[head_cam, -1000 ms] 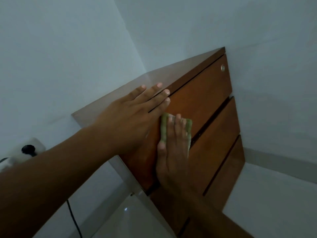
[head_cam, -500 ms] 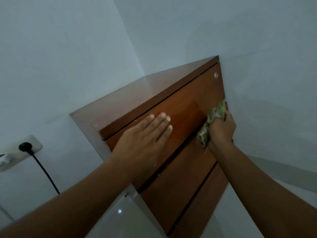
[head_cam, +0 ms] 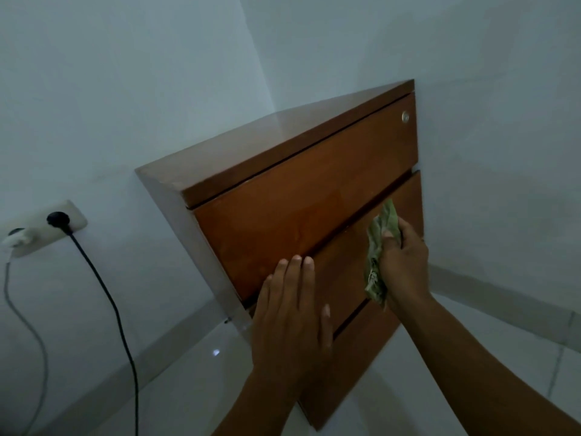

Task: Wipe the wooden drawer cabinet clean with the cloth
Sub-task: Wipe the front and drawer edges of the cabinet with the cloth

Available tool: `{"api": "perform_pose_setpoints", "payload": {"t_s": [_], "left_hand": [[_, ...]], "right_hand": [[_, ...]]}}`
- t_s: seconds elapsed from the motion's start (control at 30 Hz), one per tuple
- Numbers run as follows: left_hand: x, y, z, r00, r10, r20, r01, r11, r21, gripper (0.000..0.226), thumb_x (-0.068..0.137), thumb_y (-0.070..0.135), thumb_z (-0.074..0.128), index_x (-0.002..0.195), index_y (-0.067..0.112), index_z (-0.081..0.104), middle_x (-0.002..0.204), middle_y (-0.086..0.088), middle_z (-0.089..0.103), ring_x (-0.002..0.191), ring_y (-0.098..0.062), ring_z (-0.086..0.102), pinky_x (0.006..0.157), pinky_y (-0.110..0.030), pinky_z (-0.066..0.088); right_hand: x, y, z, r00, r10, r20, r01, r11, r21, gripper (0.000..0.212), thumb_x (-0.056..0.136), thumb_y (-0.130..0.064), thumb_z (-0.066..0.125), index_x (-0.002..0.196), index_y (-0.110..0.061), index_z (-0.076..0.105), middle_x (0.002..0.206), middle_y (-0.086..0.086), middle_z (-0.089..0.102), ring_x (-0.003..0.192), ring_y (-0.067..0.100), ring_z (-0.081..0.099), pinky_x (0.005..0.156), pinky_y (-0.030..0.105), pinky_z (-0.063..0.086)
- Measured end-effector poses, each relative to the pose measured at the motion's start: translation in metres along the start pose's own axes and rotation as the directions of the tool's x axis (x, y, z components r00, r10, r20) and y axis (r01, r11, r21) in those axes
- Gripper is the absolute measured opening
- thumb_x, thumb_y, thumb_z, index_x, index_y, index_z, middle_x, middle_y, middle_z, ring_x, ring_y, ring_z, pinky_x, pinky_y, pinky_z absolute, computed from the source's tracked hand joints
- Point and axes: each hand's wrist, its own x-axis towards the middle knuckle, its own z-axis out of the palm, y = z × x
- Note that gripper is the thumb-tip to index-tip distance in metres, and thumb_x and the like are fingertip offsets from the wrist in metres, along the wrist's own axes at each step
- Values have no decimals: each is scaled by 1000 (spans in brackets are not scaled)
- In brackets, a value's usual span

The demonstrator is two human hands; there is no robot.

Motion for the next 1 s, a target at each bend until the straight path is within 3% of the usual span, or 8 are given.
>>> {"api": "perform_pose_setpoints", "payload": {"t_s": [0.13,0.23,0.37,0.47,0.6,0.73,0.83,1.0], "left_hand": [[-20,1,7,995,-97,33,97,995,2,71,90,41,50,150,7,33,146,-16,47,132,-34,45,103,-49,43],[-26,1,10,989,-147,12,147,989,19,75,89,42,53,151,6,29,148,-18,44,134,-36,44,107,-51,39],[-27,2,10,981,-194,-13,195,980,34,81,90,47,46,154,9,16,156,-14,33,144,-30,30,118,-50,20],[-28,3,12,977,-213,-25,213,976,32,83,90,48,45,154,5,14,154,-15,36,143,-29,31,117,-53,21],[-21,10,10,965,-255,-68,258,965,44,87,90,51,46,152,-1,15,141,-18,49,128,-33,44,109,-51,31],[-7,12,1,951,-306,-42,309,948,76,89,90,57,40,151,-3,15,118,-15,52,104,-31,46,90,-49,39],[0,14,-2,944,-329,-30,331,937,116,91,88,59,38,151,-2,16,116,-16,50,102,-32,44,83,-50,39],[6,22,-5,940,-341,-8,338,926,171,96,88,64,35,151,-5,11,118,-16,45,103,-31,41,80,-50,39]], "right_hand": [[-12,0,5,999,14,37,-15,999,28,35,103,-18,44,134,-28,56,116,-4,66,100,8,63,80,25,52],[-18,4,9,997,18,69,-20,999,28,37,102,-15,44,134,-29,56,119,-4,66,102,8,63,85,30,54],[-22,8,9,995,24,93,-25,1000,11,38,103,-14,43,136,-30,55,122,-4,65,107,13,63,88,33,54],[-23,8,9,995,20,100,-21,1000,8,38,102,-14,43,135,-29,56,122,-3,66,108,12,63,93,35,54],[-23,8,7,995,8,100,-8,1000,0,38,102,-14,44,135,-28,56,121,-5,66,108,10,63,95,35,53],[-23,9,6,995,14,100,-13,1000,-11,39,102,-12,43,136,-27,55,120,-4,66,108,11,63,95,36,53],[-21,9,4,995,1,97,0,1000,-9,39,102,-12,43,135,-28,56,121,-4,66,109,11,63,96,36,53],[-20,8,-2,993,-90,82,92,995,-29,39,102,-12,43,138,-27,54,124,-5,64,110,9,61,85,20,48]]}}
